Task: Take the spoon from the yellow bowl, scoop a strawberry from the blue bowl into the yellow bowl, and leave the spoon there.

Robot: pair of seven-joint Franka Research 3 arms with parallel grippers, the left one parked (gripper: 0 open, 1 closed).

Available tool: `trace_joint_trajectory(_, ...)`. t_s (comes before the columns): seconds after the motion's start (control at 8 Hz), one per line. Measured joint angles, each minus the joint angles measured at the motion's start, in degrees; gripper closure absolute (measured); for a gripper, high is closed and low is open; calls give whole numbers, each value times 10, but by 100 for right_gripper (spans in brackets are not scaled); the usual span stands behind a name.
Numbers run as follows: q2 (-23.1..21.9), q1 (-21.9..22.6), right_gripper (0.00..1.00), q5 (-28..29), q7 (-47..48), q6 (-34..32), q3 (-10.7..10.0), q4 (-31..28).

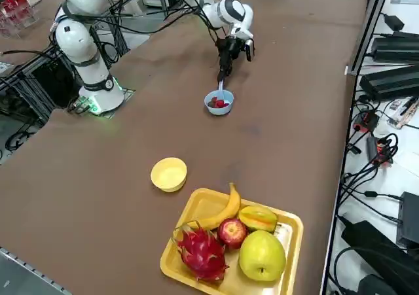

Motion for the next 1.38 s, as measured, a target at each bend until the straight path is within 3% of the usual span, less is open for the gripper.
trace_joint_trajectory(1.0,5,13,89,-11,5,-38,0,8)
trace_joint_trajectory(1.38,6,19,89,-14,7,-80,0,35)
